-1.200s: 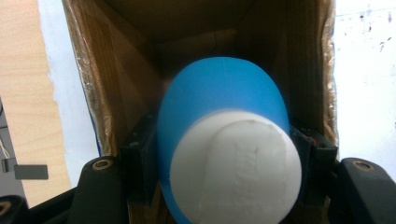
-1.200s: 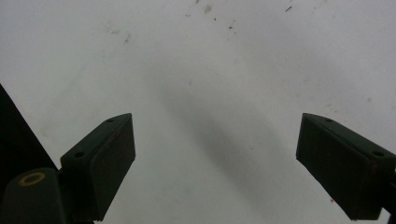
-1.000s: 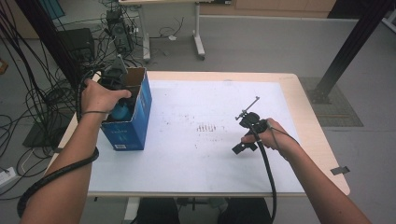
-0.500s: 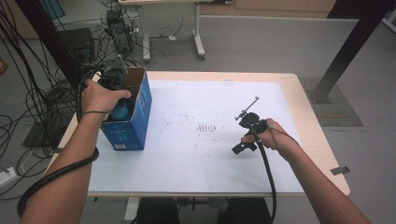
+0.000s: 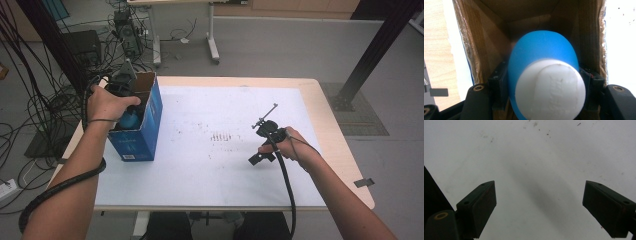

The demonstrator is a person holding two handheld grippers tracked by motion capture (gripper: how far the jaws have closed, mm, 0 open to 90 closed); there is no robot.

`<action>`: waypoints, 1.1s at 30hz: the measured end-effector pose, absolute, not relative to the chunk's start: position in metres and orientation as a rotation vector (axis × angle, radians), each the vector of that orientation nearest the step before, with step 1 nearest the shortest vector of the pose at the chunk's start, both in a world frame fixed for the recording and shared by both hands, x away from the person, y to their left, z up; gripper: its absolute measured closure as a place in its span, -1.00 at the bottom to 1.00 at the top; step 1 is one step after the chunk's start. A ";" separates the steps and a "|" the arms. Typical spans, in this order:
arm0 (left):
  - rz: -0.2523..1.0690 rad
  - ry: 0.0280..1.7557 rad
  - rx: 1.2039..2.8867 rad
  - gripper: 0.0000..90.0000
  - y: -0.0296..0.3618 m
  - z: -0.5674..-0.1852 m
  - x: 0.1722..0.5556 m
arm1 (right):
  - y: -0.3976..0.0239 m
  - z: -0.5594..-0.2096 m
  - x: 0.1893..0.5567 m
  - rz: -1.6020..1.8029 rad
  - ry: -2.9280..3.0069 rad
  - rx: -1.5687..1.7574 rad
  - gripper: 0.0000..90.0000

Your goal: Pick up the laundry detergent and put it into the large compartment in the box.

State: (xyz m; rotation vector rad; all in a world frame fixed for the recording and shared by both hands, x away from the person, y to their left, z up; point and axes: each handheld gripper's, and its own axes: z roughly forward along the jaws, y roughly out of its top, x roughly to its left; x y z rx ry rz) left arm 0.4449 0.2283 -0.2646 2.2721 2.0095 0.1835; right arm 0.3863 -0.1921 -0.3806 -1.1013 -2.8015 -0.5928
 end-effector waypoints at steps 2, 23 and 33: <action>0.183 2.010 2.272 -0.16 0.228 -0.265 0.445 | -0.192 -0.380 0.386 -0.595 -2.801 -1.104 -0.75; 0.185 2.007 2.269 -0.16 0.228 -0.265 0.444 | -0.193 -0.380 0.386 -0.596 -2.801 -1.107 -0.75; 0.184 2.003 2.278 -0.16 0.229 -0.265 0.445 | -0.193 -0.380 0.386 -0.594 -2.801 -1.107 -0.75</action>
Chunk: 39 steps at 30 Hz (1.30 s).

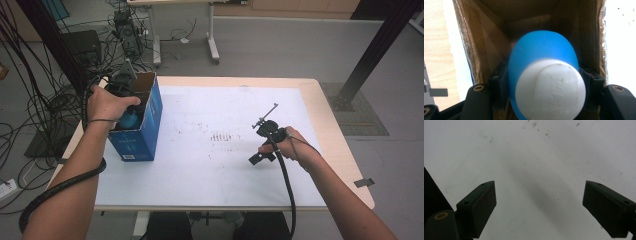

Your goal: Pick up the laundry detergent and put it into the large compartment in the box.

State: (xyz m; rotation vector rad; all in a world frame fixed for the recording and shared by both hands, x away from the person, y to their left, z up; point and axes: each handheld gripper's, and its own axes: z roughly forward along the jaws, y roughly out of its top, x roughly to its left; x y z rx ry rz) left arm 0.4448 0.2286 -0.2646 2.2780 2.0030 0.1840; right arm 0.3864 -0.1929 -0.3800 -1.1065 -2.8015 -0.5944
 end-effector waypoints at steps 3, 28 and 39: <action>0.183 2.007 2.270 -0.16 0.228 -0.265 0.444 | -0.193 -0.380 0.386 -0.598 -2.803 -1.106 -0.75; 0.186 2.010 2.272 -0.16 0.227 -0.265 0.444 | -0.194 -0.380 0.386 -0.603 -2.796 -1.111 -0.75; 0.184 2.010 2.270 -0.16 0.228 -0.265 0.444 | -0.194 -0.380 0.387 -0.604 -2.793 -1.112 -0.75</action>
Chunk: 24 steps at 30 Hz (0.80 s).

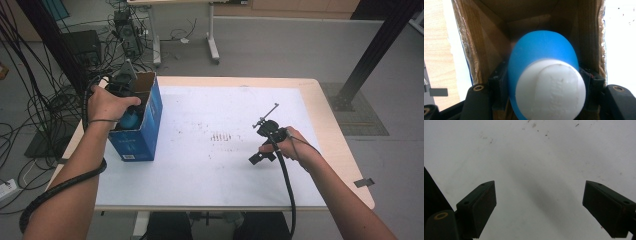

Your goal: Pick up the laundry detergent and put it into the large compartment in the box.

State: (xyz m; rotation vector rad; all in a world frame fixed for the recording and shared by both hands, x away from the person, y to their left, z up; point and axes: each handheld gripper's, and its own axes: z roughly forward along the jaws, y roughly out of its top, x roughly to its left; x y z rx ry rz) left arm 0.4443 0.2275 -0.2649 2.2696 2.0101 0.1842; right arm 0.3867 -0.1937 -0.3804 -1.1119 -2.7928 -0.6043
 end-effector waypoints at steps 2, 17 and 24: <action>0.185 2.011 2.268 -0.16 0.228 -0.265 0.444 | -0.194 -0.380 0.387 -0.603 -2.792 -1.113 -0.75; 0.187 2.006 2.268 -0.16 0.228 -0.265 0.444 | -0.194 -0.380 0.387 -0.604 -2.796 -1.112 -0.75; 0.188 2.005 2.273 -0.17 0.227 -0.266 0.444 | -0.194 -0.381 0.387 -0.604 -2.794 -1.110 -0.75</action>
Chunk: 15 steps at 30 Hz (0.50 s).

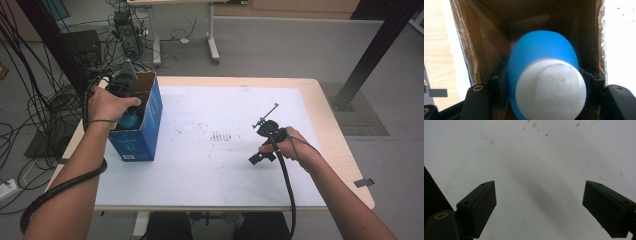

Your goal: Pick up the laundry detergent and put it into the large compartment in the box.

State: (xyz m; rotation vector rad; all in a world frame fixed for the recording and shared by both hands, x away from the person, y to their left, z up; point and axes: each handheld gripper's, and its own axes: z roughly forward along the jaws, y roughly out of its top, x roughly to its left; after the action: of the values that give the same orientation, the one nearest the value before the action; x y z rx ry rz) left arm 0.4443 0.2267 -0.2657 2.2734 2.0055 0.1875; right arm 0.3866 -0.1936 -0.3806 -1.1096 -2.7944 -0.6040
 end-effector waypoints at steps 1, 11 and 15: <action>0.185 2.008 2.270 -0.17 0.227 -0.266 0.444 | -0.194 -0.381 0.387 -0.606 -2.793 -1.111 -0.75; 0.183 2.002 2.261 -0.19 0.228 -0.261 0.443 | -0.193 -0.381 0.387 -0.600 -2.795 -1.108 -0.75; 0.190 2.002 2.254 -0.19 0.227 -0.257 0.442 | -0.193 -0.380 0.387 -0.599 -2.796 -1.108 -0.75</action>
State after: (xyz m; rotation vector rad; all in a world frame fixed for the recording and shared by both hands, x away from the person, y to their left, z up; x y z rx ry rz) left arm 0.4422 0.2269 -0.2573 2.2543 2.0025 0.1899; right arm 0.3870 -0.1934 -0.3804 -1.1077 -2.7965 -0.5988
